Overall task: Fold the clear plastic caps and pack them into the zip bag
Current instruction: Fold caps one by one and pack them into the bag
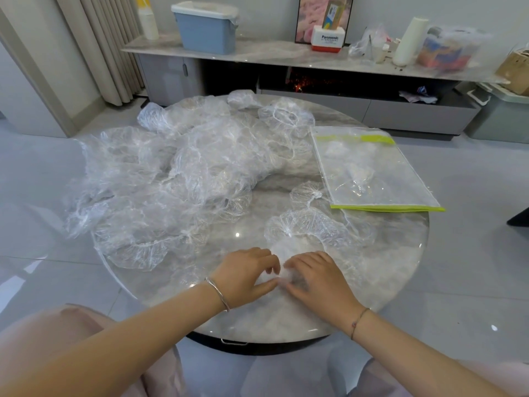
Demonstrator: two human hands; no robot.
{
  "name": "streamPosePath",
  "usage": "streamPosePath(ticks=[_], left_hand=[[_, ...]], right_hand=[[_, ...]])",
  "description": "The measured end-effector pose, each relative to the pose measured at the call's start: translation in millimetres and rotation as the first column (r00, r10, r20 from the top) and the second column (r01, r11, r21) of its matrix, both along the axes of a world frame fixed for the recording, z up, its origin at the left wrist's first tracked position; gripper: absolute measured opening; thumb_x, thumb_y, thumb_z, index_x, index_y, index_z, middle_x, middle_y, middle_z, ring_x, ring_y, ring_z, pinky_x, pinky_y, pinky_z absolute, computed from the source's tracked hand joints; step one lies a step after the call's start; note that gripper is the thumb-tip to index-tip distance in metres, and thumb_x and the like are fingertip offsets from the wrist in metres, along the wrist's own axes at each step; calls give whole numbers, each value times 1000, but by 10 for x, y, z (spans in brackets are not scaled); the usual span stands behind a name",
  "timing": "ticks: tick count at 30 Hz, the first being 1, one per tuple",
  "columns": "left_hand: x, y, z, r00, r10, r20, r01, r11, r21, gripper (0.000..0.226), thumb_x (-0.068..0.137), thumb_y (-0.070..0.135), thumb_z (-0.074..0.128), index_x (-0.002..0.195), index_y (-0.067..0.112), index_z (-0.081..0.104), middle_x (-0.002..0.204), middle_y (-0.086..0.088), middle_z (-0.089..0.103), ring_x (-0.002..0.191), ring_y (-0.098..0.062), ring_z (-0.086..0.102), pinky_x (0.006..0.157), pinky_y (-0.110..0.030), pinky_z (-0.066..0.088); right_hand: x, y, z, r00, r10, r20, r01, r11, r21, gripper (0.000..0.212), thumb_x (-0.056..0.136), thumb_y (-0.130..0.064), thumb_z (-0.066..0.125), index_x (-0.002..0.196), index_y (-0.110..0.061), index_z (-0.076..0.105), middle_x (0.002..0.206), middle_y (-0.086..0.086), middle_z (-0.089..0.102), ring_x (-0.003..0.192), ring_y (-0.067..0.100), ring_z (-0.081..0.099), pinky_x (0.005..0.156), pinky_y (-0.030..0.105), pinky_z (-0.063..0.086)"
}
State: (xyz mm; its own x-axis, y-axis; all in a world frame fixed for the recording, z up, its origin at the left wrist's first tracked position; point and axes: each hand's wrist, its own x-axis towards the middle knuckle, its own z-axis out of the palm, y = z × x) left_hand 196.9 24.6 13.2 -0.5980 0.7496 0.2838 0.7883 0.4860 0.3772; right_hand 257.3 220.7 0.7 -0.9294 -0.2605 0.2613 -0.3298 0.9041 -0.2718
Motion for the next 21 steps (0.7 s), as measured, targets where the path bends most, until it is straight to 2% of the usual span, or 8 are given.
streamPosePath(ticks=[3,5,6,9,12,15,18,21], left_hand=[[-3,17,27,997,-68,40,70,996,-52,52,78,64,53,113,26,53,112,11,53,101,-5,46,87,-21,38],[-50,13,3,996,-59,60,64,994,-86,57,77,59,56,122,25,49,125,11,50,115,-7,40,97,-21,31],[-63,22,-24,996,-25,84,31,997,-73,51,79,51,59,121,25,51,122,10,53,115,-9,41,98,-22,31],[-76,83,-65,976,121,182,-125,992,7,27,83,34,66,106,19,63,98,5,62,97,-12,50,90,-27,37],[-102,147,-63,938,218,270,-234,972,28,23,86,35,65,98,16,63,81,9,54,80,-9,49,78,-22,34],[-129,176,-82,888,299,350,-316,949,-7,23,85,36,65,98,18,60,74,15,50,76,-7,51,78,-21,36],[-149,185,-131,876,333,348,-342,939,-39,25,80,37,70,93,22,54,70,13,53,74,-8,49,74,-21,36],[-186,179,-168,877,346,333,-361,932,-17,34,75,40,74,91,26,48,75,13,50,76,-8,46,70,-19,33]], right_hand=[[23,35,6,996,-58,69,67,989,-135,20,83,-29,60,98,-21,69,90,-12,68,85,9,60,82,28,48],[23,72,30,983,-83,163,122,961,-247,21,87,-24,62,106,-20,69,99,-12,68,92,6,60,87,22,45],[20,85,44,973,-70,219,139,938,-317,21,88,-22,62,109,-21,69,104,-14,66,96,1,58,89,16,43],[10,63,103,948,-45,314,208,836,-507,13,90,-18,63,101,-24,67,101,-15,61,96,-5,56,83,7,40],[-16,48,136,915,-116,387,333,758,-561,13,90,-22,62,99,-30,59,91,-10,59,87,-5,55,77,7,41],[-63,61,119,917,-153,367,331,806,-491,17,88,-22,65,99,-26,52,90,-10,57,85,-1,54,75,12,42],[-107,57,75,935,-199,294,307,869,-388,30,84,-22,68,108,-22,50,101,-14,50,90,-5,48,82,15,41],[-179,63,87,890,-247,382,401,822,-404,48,79,-38,72,118,-23,48,108,-12,48,101,2,45,93,23,39]])
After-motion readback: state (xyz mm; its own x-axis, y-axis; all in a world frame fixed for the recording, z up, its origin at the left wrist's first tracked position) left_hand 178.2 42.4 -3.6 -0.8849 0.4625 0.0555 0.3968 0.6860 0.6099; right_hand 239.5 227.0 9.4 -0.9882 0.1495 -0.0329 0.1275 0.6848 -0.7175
